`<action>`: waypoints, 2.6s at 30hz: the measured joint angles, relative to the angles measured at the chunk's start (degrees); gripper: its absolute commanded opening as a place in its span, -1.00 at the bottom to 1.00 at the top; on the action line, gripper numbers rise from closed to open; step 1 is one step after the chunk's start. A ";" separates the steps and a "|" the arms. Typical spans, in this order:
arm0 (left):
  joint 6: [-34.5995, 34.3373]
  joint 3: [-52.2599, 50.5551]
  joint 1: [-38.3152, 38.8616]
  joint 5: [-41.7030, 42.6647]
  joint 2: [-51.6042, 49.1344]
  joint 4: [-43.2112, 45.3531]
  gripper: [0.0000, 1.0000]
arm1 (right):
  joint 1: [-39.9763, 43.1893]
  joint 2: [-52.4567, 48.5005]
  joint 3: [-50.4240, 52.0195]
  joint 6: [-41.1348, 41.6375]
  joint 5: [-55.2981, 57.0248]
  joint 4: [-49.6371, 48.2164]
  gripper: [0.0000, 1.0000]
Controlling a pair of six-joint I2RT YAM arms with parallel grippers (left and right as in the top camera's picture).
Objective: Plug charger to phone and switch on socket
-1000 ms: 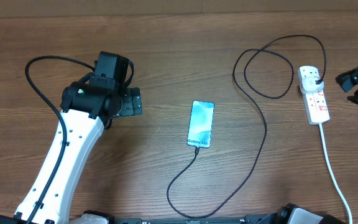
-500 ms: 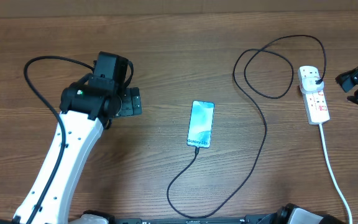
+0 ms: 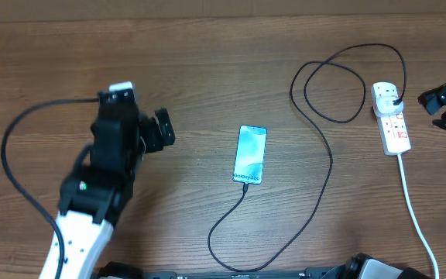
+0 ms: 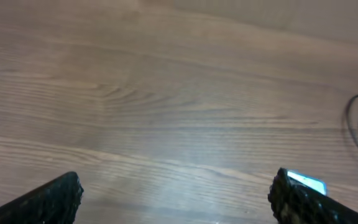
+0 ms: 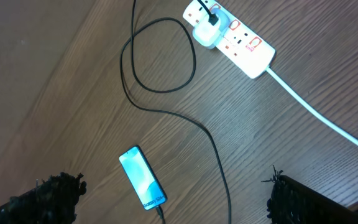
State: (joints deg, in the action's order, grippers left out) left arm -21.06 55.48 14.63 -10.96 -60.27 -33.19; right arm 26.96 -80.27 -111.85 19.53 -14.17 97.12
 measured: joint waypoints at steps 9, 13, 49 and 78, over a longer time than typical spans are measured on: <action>-1.46 -21.35 -4.09 9.64 14.01 29.03 1.00 | 0.00 0.00 -0.02 0.17 0.00 0.02 1.00; -5.20 -28.11 -7.48 11.98 19.96 38.93 1.00 | 0.00 0.00 -0.02 0.20 -0.02 0.02 1.00; 20.35 -39.28 -12.52 20.24 41.77 48.68 1.00 | 0.00 0.00 -0.02 0.20 0.02 0.02 1.00; 10.47 -55.01 -13.81 11.10 59.39 36.46 1.00 | 0.00 -0.04 -0.02 0.17 0.00 0.02 1.00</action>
State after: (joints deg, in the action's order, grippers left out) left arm -10.59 0.47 0.82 0.14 -0.89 3.27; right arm 26.96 -80.31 -111.87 19.70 -14.17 97.14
